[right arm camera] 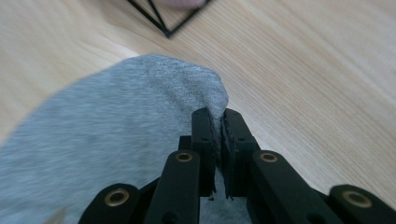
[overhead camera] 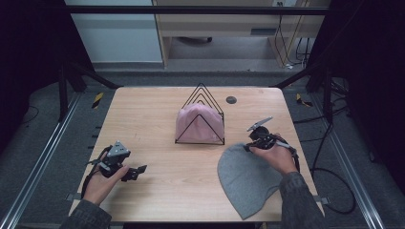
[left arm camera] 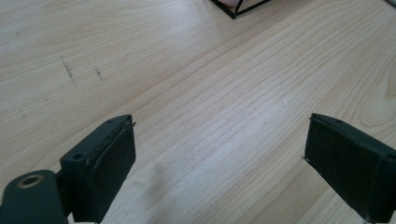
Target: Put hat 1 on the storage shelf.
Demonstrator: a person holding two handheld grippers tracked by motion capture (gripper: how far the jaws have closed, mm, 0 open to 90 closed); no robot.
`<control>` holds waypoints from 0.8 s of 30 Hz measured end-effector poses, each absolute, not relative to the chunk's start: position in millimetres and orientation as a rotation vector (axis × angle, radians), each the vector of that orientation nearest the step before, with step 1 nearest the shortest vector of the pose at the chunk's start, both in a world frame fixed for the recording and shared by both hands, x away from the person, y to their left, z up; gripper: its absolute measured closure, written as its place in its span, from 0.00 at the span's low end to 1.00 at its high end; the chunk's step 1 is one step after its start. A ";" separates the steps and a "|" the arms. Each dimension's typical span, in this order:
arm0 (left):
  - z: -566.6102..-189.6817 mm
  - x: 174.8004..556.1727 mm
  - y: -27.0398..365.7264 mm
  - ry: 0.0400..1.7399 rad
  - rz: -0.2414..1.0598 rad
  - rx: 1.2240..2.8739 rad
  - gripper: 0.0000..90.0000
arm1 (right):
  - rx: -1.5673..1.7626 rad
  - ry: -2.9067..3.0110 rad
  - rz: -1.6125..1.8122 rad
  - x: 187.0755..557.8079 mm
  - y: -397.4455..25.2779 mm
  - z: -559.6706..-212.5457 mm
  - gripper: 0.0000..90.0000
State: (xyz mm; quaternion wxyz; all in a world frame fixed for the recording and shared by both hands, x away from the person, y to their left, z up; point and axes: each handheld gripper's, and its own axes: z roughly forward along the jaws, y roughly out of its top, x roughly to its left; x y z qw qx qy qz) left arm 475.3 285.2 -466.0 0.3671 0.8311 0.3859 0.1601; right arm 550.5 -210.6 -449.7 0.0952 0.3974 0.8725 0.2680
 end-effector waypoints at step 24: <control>-463.5 468.8 274.2 0.907 0.332 2.148 0.09 | 0.800 2.314 1.327 459.4 -180.4 -321.6 0.95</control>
